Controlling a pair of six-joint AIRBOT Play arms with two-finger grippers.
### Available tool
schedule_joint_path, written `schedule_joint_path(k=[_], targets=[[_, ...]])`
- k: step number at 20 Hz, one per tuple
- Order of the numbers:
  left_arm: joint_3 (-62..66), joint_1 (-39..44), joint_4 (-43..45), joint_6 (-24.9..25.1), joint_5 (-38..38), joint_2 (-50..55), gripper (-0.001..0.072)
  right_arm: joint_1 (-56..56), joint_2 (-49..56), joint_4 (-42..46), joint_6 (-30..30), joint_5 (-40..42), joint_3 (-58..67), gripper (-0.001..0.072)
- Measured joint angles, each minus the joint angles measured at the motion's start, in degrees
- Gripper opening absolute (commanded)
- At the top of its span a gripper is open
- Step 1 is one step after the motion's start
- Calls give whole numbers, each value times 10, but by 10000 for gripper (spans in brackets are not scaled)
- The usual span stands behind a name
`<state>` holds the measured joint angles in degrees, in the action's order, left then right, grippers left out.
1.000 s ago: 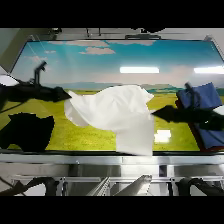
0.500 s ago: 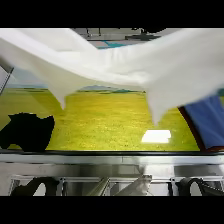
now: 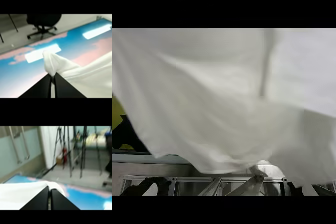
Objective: Fold the shirts.
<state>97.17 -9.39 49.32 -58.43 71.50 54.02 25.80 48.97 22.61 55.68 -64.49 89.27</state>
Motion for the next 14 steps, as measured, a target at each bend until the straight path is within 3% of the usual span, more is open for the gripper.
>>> schedule_joint_path(k=[5,6,7,8,9,10,14], targets=[[-78,9,-21,44,-5,218,15,-92,221,7,-22,22,-69,21],[-80,12,-25,52,-12,266,19,-110,267,8,-30,44,-76,130],[-73,14,-29,59,-17,320,225,-129,315,5,-39,74,-81,338],[-59,14,-31,61,-16,368,388,-143,357,-3,-44,100,-83,386],[-39,11,-33,60,-13,411,516,-153,393,-14,-49,126,-83,382],[-13,5,-34,50,5,454,597,-157,419,-24,-53,143,-82,348],[70,-42,-37,-18,100,535,592,-135,450,-39,-59,116,-80,346]])
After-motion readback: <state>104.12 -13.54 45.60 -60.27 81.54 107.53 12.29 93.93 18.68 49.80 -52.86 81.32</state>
